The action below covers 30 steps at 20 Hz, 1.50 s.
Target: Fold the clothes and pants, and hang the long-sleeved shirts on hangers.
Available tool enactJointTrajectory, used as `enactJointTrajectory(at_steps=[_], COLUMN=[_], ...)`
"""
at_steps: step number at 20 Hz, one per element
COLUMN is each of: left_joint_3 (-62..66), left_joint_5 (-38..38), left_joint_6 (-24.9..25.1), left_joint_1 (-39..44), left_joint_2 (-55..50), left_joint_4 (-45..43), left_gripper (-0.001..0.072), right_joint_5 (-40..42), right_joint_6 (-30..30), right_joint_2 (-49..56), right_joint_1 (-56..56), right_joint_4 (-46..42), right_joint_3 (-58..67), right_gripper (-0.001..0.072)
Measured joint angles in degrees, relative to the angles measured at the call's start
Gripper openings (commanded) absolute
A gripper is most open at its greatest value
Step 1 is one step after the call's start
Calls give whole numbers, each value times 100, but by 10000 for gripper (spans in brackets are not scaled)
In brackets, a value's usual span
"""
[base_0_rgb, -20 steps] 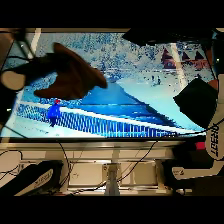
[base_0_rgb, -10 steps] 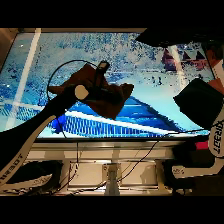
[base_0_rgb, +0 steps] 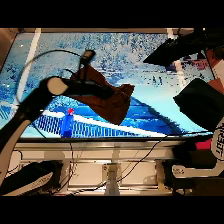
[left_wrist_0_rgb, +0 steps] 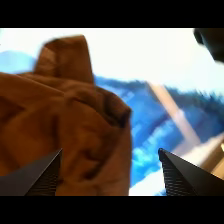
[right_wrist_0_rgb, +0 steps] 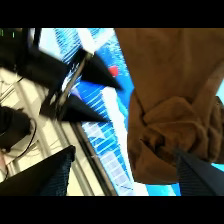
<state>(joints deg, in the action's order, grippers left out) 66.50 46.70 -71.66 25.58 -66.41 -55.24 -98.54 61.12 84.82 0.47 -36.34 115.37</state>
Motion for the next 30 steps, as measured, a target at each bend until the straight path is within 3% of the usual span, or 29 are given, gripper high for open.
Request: enactJointTrajectory(at_steps=[8, 16, 22, 23, 24, 25, 28, 30], left_joint_3=[-9, -7, -9, -9, -9, -13, -57, -164], left_joint_5=[494, 636, 647, 643, 621, 579, 269, -48], left_joint_6=[11, 11, 11, 9, -39, -118, -522, -894], left_joint_1=[-1681, -1974, -1991, -1993, -1996, -1998, -2138, -2426], left_joint_2=[634, 688, 688, 691, 691, 691, 688, 678], left_joint_4=[-105, -125, -391, -605, -841, -1152, -1993, -2337], left_gripper=[704, 703, 692, 612, 520, 493, 509, 554], right_joint_5=[-474, 761, 1305, 1379, 1484, 1580, 1906, 2011], right_joint_6=[-302, -28, -17, -15, -15, -15, 42, 155], right_joint_2=[-55, -59, -59, -59, -59, -59, -59, -59], right_joint_1=[240, 1123, 1816, 1902, 1985, 2050, 2168, 2201], right_joint_4=[1515, 2612, 2330, 2205, 2046, 1847, 938, 345], right_joint_3=[-599, -699, -702, -702, -702, -702, -702, -706], right_gripper=[695, 695, 694, 692, 658, 561, 439, 437])
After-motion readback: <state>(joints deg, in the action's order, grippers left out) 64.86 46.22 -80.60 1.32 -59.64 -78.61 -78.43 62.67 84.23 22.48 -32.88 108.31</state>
